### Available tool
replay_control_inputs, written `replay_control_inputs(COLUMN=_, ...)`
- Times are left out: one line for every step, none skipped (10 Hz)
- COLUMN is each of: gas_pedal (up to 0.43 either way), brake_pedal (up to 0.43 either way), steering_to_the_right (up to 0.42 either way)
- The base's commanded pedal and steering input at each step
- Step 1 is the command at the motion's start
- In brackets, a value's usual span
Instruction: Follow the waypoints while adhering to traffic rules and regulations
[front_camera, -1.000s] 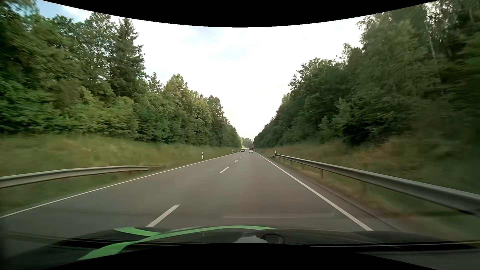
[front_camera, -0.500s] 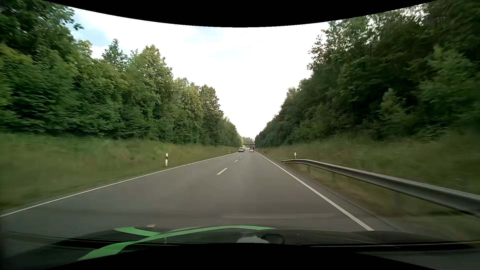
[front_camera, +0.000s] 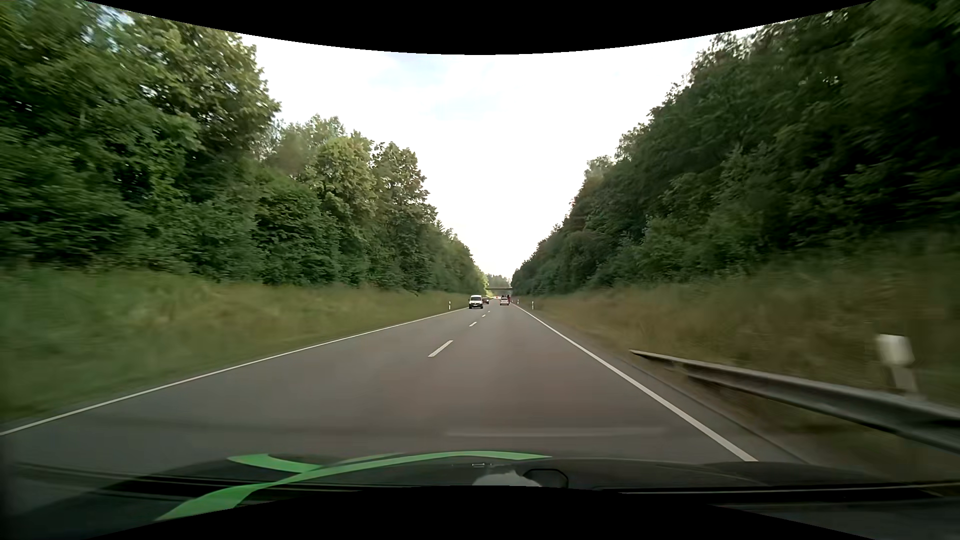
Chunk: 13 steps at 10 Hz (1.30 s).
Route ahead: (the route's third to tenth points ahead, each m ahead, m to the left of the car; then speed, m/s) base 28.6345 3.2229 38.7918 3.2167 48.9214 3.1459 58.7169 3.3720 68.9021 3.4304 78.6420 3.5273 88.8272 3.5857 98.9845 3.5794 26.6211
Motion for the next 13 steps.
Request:
replay_control_inputs(gas_pedal=0.197, brake_pedal=0.000, steering_to_the_right=-0.001)
replay_control_inputs(gas_pedal=0.197, brake_pedal=0.000, steering_to_the_right=-0.001)
replay_control_inputs(gas_pedal=0.189, brake_pedal=0.000, steering_to_the_right=-0.001)
replay_control_inputs(gas_pedal=0.189, brake_pedal=0.000, steering_to_the_right=-0.001)
replay_control_inputs(gas_pedal=0.177, brake_pedal=0.000, steering_to_the_right=-0.001)
replay_control_inputs(gas_pedal=0.177, brake_pedal=0.000, steering_to_the_right=-0.001)
replay_control_inputs(gas_pedal=0.177, brake_pedal=0.000, steering_to_the_right=-0.001)
replay_control_inputs(gas_pedal=0.177, brake_pedal=0.000, steering_to_the_right=-0.001)
replay_control_inputs(gas_pedal=0.177, brake_pedal=0.000, steering_to_the_right=-0.001)
replay_control_inputs(gas_pedal=0.177, brake_pedal=0.000, steering_to_the_right=0.000)
replay_control_inputs(gas_pedal=0.177, brake_pedal=0.000, steering_to_the_right=-0.001)
replay_control_inputs(gas_pedal=0.189, brake_pedal=0.000, steering_to_the_right=-0.001)
replay_control_inputs(gas_pedal=0.189, brake_pedal=0.000, steering_to_the_right=-0.001)
